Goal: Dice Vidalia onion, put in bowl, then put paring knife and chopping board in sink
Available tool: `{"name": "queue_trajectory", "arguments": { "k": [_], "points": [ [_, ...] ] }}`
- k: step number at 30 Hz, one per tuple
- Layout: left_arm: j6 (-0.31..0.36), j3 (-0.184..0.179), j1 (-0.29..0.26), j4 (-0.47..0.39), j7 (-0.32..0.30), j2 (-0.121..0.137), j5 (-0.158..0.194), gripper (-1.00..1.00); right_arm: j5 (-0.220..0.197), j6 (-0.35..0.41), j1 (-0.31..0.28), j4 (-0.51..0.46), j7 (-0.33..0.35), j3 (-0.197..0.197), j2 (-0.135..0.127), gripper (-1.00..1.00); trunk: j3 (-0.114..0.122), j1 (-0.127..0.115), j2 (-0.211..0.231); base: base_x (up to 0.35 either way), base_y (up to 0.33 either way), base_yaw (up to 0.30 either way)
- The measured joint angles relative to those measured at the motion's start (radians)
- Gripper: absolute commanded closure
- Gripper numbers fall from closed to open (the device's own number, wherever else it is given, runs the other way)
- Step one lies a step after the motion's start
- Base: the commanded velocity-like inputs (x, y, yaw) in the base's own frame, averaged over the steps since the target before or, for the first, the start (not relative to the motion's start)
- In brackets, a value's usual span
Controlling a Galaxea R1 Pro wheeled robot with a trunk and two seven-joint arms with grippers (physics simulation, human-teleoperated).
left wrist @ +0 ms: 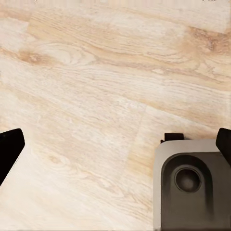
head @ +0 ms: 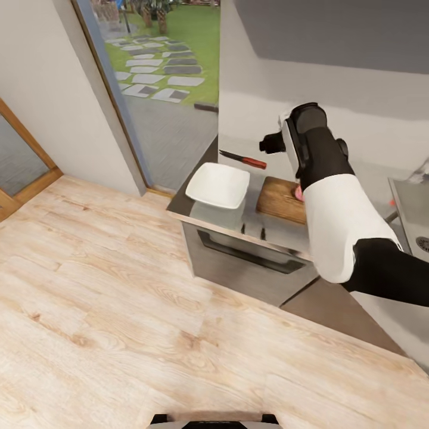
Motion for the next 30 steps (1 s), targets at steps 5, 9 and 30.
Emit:
{"name": "queue_trajectory", "arguments": {
  "k": [5, 9, 30],
  "points": [
    [0.160, -0.002, 0.000, -0.001, -0.003, 0.015, 0.001, -1.00, -0.083, 0.000, -0.002, 0.028, 0.072, 0.006, -0.033, -1.00, 0.000, 0.000, 0.000, 0.166, 0.000, 0.000],
    [0.203, -0.002, 0.000, -0.001, -0.003, 0.017, 0.000, -1.00, -0.089, 0.001, 0.000, 0.035, 0.123, 0.007, -0.040, -1.00, 0.000, 0.000, 0.000, 0.106, 0.000, 0.000],
    [0.212, -0.002, 0.007, -0.004, -0.002, 0.009, 0.002, -1.00, -0.094, -0.038, -0.098, 0.025, 0.148, 0.014, 0.013, -1.00, 0.000, 0.000, 0.000, 0.011, 0.000, 0.000]
  ]
}}
